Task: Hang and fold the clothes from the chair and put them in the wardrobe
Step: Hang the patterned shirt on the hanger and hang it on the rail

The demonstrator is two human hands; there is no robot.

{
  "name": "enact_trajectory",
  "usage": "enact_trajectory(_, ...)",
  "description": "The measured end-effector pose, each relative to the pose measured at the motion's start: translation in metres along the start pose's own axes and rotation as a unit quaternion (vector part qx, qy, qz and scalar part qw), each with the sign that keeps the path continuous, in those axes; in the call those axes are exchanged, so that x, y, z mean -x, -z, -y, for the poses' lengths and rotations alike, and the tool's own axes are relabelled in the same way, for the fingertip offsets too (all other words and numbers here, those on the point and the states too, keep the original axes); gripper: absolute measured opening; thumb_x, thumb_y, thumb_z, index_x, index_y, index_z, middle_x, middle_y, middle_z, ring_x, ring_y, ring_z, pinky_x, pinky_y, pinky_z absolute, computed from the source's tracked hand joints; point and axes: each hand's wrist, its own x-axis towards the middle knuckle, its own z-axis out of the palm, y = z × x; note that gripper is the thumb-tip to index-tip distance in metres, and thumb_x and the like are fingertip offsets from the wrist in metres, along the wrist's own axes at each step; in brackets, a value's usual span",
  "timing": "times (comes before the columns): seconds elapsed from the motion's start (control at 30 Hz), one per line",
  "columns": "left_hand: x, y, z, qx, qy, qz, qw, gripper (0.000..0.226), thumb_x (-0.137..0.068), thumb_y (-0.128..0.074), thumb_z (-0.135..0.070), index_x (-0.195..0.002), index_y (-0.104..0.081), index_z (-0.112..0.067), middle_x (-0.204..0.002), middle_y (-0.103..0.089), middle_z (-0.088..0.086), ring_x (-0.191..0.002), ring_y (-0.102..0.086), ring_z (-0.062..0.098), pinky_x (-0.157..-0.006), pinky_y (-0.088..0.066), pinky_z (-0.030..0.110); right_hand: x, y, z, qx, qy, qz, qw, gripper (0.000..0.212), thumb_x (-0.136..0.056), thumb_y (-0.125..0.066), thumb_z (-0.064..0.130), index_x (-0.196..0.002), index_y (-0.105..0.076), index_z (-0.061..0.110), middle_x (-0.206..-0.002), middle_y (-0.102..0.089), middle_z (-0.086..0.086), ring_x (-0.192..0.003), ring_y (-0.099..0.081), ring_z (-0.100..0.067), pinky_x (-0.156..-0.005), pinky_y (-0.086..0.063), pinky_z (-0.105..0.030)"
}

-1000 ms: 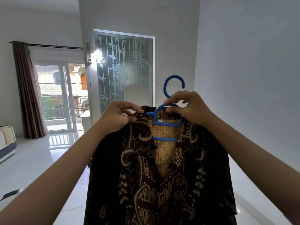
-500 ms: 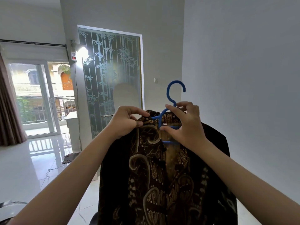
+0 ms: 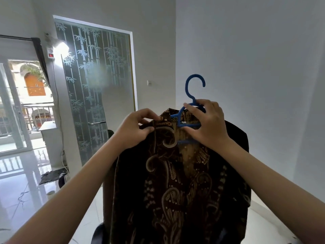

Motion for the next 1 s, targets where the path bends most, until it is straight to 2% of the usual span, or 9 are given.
enact_trajectory(0.17,0.028,0.018,-0.012,0.051,0.047,-0.012,0.998,0.032,-0.080,-0.069,0.003,-0.073,-0.072,-0.028,-0.080,-0.071,-0.008,-0.083,-0.069,0.019,-0.077,-0.055,0.026,0.002,0.046,-0.015,0.018,-0.034,0.002,0.999,0.064,-0.068,-0.076,0.038,-0.127,-0.060,0.020,-0.118,-0.056,-0.014,-0.104,-0.051,-0.033,-0.081,-0.048,-0.045)
enact_trajectory(0.33,0.057,0.020,-0.044,0.110,0.064,0.006,0.992,0.021,-0.079,-0.070,0.003,-0.081,-0.075,-0.016,-0.083,-0.073,0.005,-0.084,-0.068,0.034,-0.083,-0.057,0.031,0.019,0.103,-0.015,0.059,-0.036,-0.006,0.998,0.067,-0.065,-0.081,0.037,-0.126,-0.061,0.021,-0.118,-0.058,-0.012,-0.103,-0.044,-0.030,-0.078,-0.044,-0.043)
enact_trajectory(0.5,0.088,0.012,-0.086,0.104,0.027,0.068,0.992,0.025,-0.085,-0.060,0.009,-0.084,-0.072,-0.014,-0.083,-0.073,-0.007,-0.086,-0.069,0.011,-0.078,-0.050,0.014,0.044,0.152,0.002,0.068,-0.054,-0.007,0.996,0.066,-0.066,-0.081,0.026,-0.128,-0.059,0.019,-0.122,-0.055,-0.014,-0.098,-0.048,-0.031,-0.078,-0.043,-0.044)
enact_trajectory(0.57,0.101,0.014,-0.098,0.115,0.024,0.097,0.988,0.026,-0.087,-0.056,0.009,-0.088,-0.072,-0.012,-0.087,-0.074,-0.008,-0.089,-0.068,0.004,-0.078,-0.049,0.011,0.054,0.169,0.013,0.043,-0.065,-0.011,0.997,0.064,-0.066,-0.083,0.020,-0.127,-0.061,0.016,-0.112,-0.054,-0.016,-0.089,-0.054,-0.031,-0.077,-0.047,-0.045)
enact_trajectory(0.67,0.118,0.020,-0.110,0.123,0.021,0.137,0.983,0.026,-0.090,-0.053,0.008,-0.095,-0.071,-0.010,-0.093,-0.074,-0.009,-0.093,-0.067,0.004,-0.080,-0.050,0.014,0.068,0.189,0.030,0.015,-0.076,0.014,0.997,0.061,-0.070,-0.079,0.010,-0.128,-0.060,0.014,-0.091,-0.060,-0.010,-0.080,-0.058,-0.028,-0.073,-0.049,-0.044)
enact_trajectory(0.77,0.128,0.026,-0.116,0.121,0.011,0.165,0.979,0.028,-0.091,-0.051,0.007,-0.097,-0.070,-0.012,-0.098,-0.073,-0.007,-0.096,-0.067,0.006,-0.084,-0.051,0.017,0.076,0.206,0.046,-0.002,-0.081,0.056,0.995,0.065,-0.073,-0.074,0.004,-0.134,-0.054,0.015,-0.088,-0.067,-0.007,-0.079,-0.061,-0.026,-0.076,-0.050,-0.040)
enact_trajectory(0.87,0.133,0.031,-0.119,0.135,0.000,0.177,0.975,0.029,-0.092,-0.049,0.008,-0.096,-0.070,-0.012,-0.089,-0.073,-0.013,-0.085,-0.067,0.000,-0.076,-0.049,0.012,0.081,0.225,0.065,-0.120,-0.145,0.086,0.978,0.064,-0.079,-0.065,-0.004,-0.135,-0.051,0.023,-0.093,-0.063,0.008,-0.086,-0.060,-0.012,-0.086,-0.049,-0.026)
enact_trajectory(0.93,0.135,0.034,-0.117,0.163,0.001,0.179,0.970,0.027,-0.092,-0.048,0.009,-0.096,-0.069,-0.008,-0.076,-0.072,-0.014,-0.072,-0.066,-0.001,-0.068,-0.049,0.011,0.080,0.240,0.076,-0.171,-0.192,0.124,0.958,0.064,-0.080,-0.062,-0.008,-0.132,-0.052,0.027,-0.088,-0.057,0.014,-0.086,-0.056,-0.003,-0.086,-0.045,-0.017)
enact_trajectory(1.0,0.139,0.037,-0.114,0.195,0.007,0.175,0.965,0.025,-0.092,-0.048,0.010,-0.095,-0.068,-0.005,-0.069,-0.070,-0.014,-0.062,-0.063,-0.002,-0.060,-0.047,0.009,0.080,0.252,0.089,-0.207,-0.223,0.154,0.940,0.061,-0.080,-0.062,-0.009,-0.130,-0.054,0.025,-0.087,-0.056,0.008,-0.081,-0.055,-0.007,-0.083,-0.048,-0.021)
